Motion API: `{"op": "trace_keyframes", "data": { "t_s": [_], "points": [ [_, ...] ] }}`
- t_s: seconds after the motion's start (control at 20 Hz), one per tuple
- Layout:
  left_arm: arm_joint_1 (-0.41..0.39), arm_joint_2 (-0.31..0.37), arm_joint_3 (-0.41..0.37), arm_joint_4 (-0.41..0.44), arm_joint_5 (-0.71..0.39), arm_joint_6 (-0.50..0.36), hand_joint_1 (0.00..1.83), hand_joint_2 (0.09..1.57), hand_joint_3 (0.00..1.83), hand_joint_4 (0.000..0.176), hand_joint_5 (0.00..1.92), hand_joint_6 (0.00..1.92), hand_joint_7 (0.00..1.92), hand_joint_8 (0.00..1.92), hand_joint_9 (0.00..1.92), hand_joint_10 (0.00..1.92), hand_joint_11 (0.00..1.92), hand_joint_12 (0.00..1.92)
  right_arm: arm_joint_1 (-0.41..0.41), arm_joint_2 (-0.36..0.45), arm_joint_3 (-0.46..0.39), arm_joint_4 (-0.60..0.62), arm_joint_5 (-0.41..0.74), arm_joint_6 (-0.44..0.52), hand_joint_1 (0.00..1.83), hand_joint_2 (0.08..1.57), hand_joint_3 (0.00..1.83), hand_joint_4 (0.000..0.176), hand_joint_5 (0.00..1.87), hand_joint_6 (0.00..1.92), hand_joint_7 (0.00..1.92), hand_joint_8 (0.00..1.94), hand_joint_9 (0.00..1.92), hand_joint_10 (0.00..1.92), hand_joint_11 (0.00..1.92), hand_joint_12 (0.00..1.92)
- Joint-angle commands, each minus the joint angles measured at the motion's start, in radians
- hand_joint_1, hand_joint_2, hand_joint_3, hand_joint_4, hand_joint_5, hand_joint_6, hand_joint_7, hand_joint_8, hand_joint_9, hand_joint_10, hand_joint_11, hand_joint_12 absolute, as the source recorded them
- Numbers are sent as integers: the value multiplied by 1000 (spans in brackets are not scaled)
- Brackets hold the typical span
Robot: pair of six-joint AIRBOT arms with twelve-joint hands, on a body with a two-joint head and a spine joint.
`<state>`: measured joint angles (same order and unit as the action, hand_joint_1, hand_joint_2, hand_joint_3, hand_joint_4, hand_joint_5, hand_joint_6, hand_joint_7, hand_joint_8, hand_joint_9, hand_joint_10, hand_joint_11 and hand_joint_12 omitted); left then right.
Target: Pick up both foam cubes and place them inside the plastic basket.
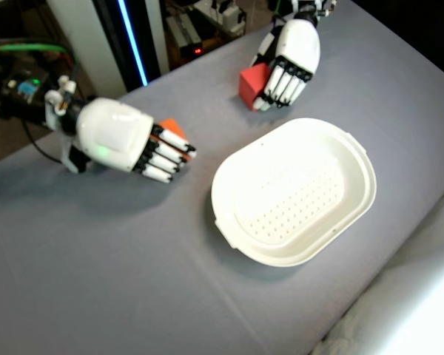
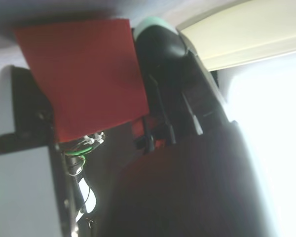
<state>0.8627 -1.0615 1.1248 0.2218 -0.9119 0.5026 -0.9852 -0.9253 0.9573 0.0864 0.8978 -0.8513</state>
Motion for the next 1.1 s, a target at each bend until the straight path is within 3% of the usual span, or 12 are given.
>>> {"op": "trace_keyframes", "data": {
  "t_s": [0.0, 0.15, 0.25, 0.35, 0.5, 0.6, 0.7, 0.75, 0.8, 0.85, 0.95, 1.05],
  "points": [
    [-20, 14, -2, -20, -163, 3, 1326, 1223, 0, 0, 695, 1139, 774, 1407, 839, 1575, 765, 1742, 27, 18, -1, 2, 173, 2, 1328, 1259, 2, 0, 592, 1394, 738, 1397, 699, 1601, 506, 1698],
    [-59, 33, 7, -33, -196, 20, 1356, 1199, 0, 0, 679, 1180, 836, 1227, 855, 1503, 701, 1595, 98, 26, 18, -8, 196, -3, 1326, 1251, 0, 0, 604, 1364, 767, 1359, 725, 1607, 491, 1715],
    [-106, 31, 29, -58, -201, 46, 1245, 1224, 7, 0, 732, 1134, 810, 1487, 802, 1594, 757, 1769, 155, 25, 37, -12, 196, -10, 1338, 1233, 0, 0, 629, 1286, 769, 1357, 810, 1541, 676, 1701],
    [-179, 6, 71, -96, -172, 83, 1338, 1218, 0, 0, 721, 1146, 755, 1376, 815, 1576, 759, 1755, 230, 2, 74, -10, 177, -30, 1334, 1249, 1, 0, 578, 1417, 745, 1371, 752, 1521, 537, 1631],
    [-267, -55, 155, -122, -76, 93, 1229, 1209, 0, 0, 751, 1137, 876, 1414, 858, 1543, 815, 1796, 315, -58, 150, -3, 101, -34, 1333, 1252, 0, 0, 573, 1443, 716, 1400, 767, 1486, 607, 1580],
    [-324, -100, 211, -127, 0, 96, 1222, 1226, 2, 0, 729, 1095, 842, 1512, 992, 1661, 961, 1904, 367, -102, 201, 1, 44, -31, 1333, 1251, 0, 0, 593, 1439, 722, 1377, 748, 1520, 557, 1660],
    [-342, -134, 255, -162, 61, 113, 1129, 1200, 0, 0, 813, 1218, 1072, 1874, 1275, 1909, 1377, 1920, 392, -142, 244, 19, -2, -31, 1333, 1252, 0, 0, 571, 1449, 732, 1355, 760, 1529, 647, 1700],
    [-340, -148, 274, -181, 77, 113, 1191, 1222, 3, 0, 755, 1291, 839, 1496, 1093, 1787, 1192, 1921, 402, -165, 268, 25, -27, -31, 1330, 1244, 0, 0, 582, 1400, 758, 1348, 789, 1527, 675, 1718],
    [-339, -156, 286, -190, 87, 113, 1174, 1258, 4, 0, 614, 1392, 822, 1431, 822, 1443, 810, 1837, 405, -179, 283, 26, -43, -31, 1162, 1307, 8, 0, 493, 1557, 744, 1463, 631, 1367, 592, 1754],
    [-339, -163, 293, -195, 97, 113, 1029, 1236, 0, 0, 436, 894, 594, 935, 660, 1189, 587, 1746, 407, -188, 293, 31, -58, -31, 777, 1297, 0, 0, 250, 993, 427, 918, 366, 1142, 242, 1759],
    [-344, -168, 296, -197, 119, 129, 793, 1237, 0, 0, 230, 605, 324, 579, 306, 1175, 288, 1812, 407, -203, 311, 43, -84, -31, 296, 1269, 0, 7, 42, 373, 238, 297, 111, 897, 9, 1582],
    [-341, -170, 298, -206, 124, 136, 560, 1215, 0, 2, 26, 260, 98, 153, 11, 359, 11, 1452, 407, -210, 324, 53, -102, -31, 164, 1233, 0, 56, 1, 31, 81, 55, 4, 530, 0, 1287]
  ]
}}
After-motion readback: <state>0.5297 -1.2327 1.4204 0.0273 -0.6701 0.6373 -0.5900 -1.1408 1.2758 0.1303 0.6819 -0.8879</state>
